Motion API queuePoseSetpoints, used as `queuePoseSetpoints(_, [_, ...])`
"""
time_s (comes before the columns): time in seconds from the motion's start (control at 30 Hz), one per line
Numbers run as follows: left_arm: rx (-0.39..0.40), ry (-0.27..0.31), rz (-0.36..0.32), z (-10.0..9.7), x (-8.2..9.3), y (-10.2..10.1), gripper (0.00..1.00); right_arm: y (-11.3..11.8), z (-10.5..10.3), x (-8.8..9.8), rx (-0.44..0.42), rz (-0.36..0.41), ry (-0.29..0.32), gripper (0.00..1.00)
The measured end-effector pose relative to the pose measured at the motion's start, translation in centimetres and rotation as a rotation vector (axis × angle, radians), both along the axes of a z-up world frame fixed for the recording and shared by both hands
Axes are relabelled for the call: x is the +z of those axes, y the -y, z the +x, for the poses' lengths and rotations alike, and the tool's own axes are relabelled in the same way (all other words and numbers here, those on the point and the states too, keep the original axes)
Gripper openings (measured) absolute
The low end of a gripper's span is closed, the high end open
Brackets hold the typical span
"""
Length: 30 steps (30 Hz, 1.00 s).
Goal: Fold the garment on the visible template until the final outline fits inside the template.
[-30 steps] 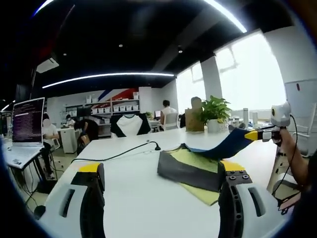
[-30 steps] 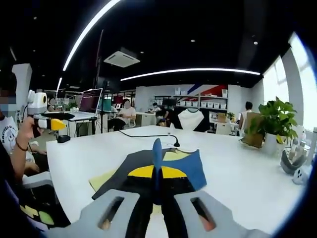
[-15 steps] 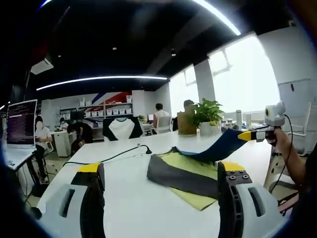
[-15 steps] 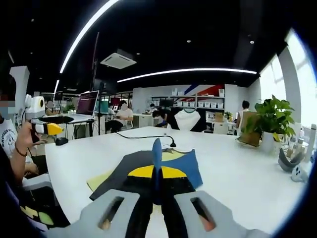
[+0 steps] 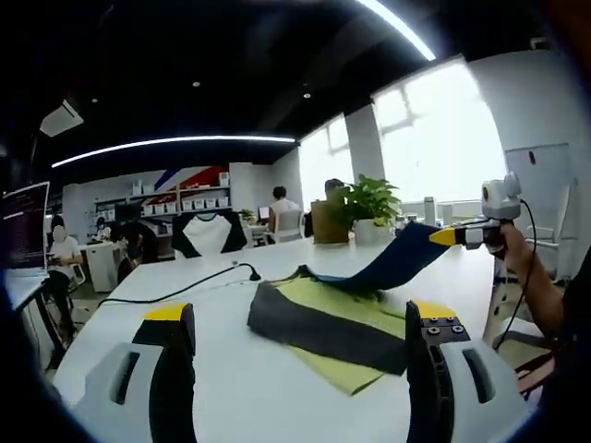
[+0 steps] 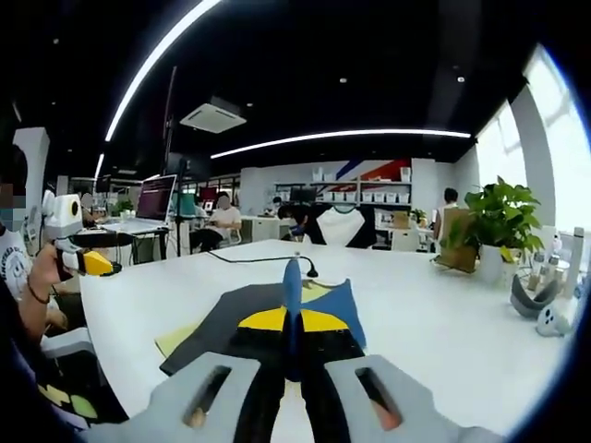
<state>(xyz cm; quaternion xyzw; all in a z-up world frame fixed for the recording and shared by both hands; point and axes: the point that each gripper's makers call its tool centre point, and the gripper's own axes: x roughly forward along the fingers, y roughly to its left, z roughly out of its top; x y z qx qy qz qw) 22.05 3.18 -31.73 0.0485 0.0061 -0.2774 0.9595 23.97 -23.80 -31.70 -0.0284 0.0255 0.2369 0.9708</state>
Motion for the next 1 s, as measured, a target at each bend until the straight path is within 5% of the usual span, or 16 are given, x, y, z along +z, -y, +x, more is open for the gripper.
queuePoseSetpoints(0.5, [-0.093,-0.04,0.047,-0.4,-2.6,4.5,1.0,0.4,0.2,0.0,-0.007,-0.001,0.003,0.0])
queuePoseSetpoints(1.0, [-0.222,-0.097,0.126,-0.7,-7.0,9.2,0.99,1.0,0.5,-0.3,-0.016,0.016,-0.009,0.0])
